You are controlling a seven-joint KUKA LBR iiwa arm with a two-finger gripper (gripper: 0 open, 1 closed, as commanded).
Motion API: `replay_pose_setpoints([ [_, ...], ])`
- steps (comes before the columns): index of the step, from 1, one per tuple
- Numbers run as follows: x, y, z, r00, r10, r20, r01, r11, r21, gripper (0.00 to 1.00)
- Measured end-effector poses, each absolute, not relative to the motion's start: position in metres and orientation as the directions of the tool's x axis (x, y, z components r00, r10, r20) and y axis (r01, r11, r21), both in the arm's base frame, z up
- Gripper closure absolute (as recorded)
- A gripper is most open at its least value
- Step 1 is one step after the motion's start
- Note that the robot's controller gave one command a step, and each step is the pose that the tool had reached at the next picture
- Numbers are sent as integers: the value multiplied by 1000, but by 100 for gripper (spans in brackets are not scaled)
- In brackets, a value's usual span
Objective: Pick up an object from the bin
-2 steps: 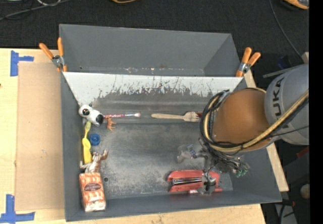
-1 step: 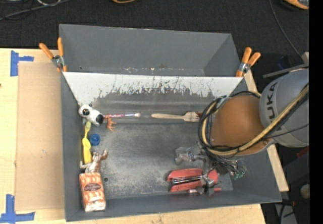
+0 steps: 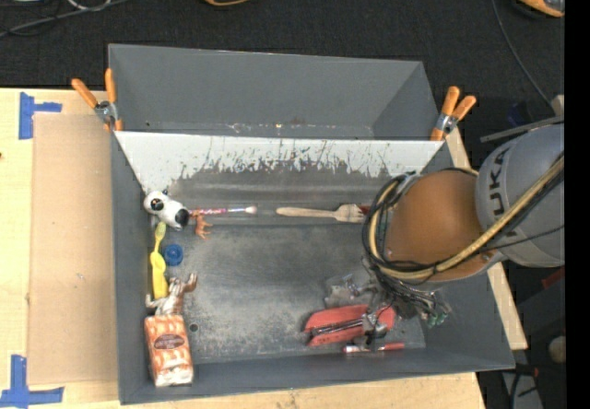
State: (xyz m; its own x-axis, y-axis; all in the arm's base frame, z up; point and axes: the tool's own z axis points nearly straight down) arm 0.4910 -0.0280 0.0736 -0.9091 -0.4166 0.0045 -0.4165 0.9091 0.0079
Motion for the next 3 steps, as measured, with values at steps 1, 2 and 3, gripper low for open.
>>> replay_pose_setpoints([
  [1,491,-28,74,-909,-417,4,-417,909,8,100],
  [2,508,-17,145,-922,-387,9,-387,922,10,100],
  [3,517,-10,216,-972,-235,15,-235,972,10,100],
])
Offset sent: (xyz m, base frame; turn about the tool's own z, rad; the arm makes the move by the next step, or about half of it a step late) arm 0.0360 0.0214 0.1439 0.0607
